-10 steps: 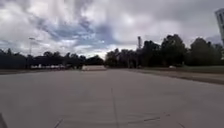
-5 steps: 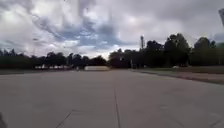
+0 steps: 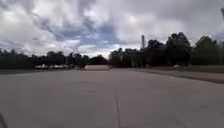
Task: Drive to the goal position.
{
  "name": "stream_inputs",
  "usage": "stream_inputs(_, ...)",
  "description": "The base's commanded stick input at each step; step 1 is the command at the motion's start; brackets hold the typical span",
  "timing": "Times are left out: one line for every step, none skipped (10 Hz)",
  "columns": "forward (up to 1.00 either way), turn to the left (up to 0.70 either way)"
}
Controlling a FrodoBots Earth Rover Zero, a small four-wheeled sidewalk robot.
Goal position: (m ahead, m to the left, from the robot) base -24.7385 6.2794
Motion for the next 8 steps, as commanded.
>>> stream_inputs(1.0, 0.06)
stream_inputs(1.0, 0.07)
stream_inputs(1.0, 0.0)
stream_inputs(1.0, 0.17)
stream_inputs(1.0, 0.34)
stream_inputs(1.0, 0.39)
stream_inputs(1.0, 0.4)
stream_inputs(1.0, 0.4)
